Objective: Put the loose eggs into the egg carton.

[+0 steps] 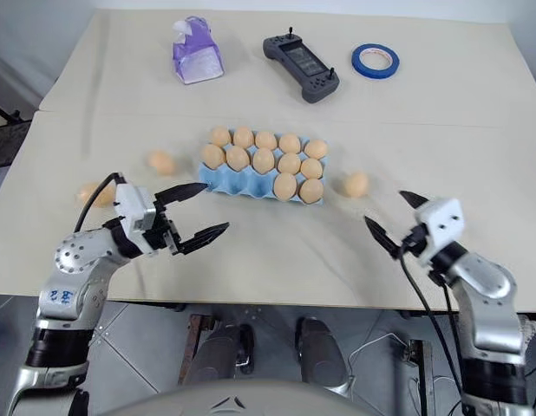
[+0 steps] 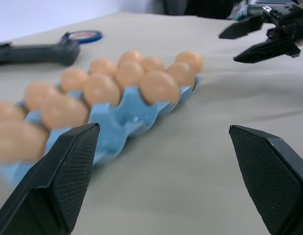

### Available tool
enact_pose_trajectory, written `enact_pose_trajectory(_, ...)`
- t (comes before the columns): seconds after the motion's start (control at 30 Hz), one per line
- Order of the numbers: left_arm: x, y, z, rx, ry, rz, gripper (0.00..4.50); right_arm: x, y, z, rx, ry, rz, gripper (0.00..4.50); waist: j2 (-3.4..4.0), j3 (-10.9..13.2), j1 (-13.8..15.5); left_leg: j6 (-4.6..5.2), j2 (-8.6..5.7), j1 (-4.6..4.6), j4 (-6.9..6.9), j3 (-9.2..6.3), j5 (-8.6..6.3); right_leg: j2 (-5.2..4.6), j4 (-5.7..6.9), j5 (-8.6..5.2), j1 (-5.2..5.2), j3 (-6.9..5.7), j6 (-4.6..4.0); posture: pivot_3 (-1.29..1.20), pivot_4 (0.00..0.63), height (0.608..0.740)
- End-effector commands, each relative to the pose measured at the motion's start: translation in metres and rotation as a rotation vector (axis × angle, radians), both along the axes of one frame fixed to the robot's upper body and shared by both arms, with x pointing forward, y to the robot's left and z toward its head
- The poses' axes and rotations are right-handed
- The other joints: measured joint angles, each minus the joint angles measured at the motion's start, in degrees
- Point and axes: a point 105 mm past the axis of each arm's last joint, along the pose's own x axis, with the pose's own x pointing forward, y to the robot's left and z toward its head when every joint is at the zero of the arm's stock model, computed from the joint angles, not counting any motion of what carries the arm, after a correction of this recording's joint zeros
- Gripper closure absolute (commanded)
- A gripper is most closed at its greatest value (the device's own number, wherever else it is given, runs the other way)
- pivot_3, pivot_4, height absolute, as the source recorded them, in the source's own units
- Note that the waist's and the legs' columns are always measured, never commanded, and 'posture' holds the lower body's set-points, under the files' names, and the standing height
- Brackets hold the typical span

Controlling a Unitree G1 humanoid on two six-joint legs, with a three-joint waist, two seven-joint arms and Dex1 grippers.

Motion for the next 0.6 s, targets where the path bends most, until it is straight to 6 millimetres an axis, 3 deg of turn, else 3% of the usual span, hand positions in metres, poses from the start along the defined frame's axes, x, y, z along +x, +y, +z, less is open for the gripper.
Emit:
enact_pose_trajectory(0.03, -0.002, -0.008, 0.001, 0.012, -0.007, -0.075, 0.00, -0.006, -0.009, 0.001, -0.061, -0.046, -0.021, 0.01, -0.01, 0.0, -0.2, 0.00, 0.01, 0.04, 0.01, 0.04, 0.00, 0.02, 0.02, 0.00, 0.02, 0.05, 0.00, 0.00, 0.150, 0.740)
enact_pose_trajectory(0.2, 0.000, -0.006, 0.001, 0.024, -0.006, -0.086, 0.00, 0.005, -0.009, 0.001, -0.045, -0.072, -0.038, 0.01, -0.03, 0.1, -0.3, 0.01, 0.00, 0.27, 0.07, 0.28, 0.07, 0.05, 0.27, 0.03, 0.05, 0.32, 0.05, 0.00, 0.150, 0.740)
enact_pose_trajectory(0.43, -0.007, -0.003, 0.001, 0.009, 0.018, -0.086, 0.00, 0.048, 0.036, 0.012, 0.036, -0.036, 0.105, 0.01, -0.01, 0.1, -0.2, -0.01, 0.01, 0.28, 0.11, 0.27, 0.13, 0.05, 0.41, 0.03, 0.00, 0.34, 0.04, 0.00, 0.150, 0.740)
enact_pose_trajectory(0.6, -0.012, 0.002, -0.001, 0.006, 0.014, -0.034, 0.00, 0.081, 0.055, 0.020, 0.135, -0.011, 0.131, 0.01, 0.00, 0.2, 0.0, -0.02, 0.00, 0.21, 0.06, 0.24, 0.11, 0.03, 0.35, 0.03, -0.06, 0.30, 0.04, 0.00, 0.150, 0.740)
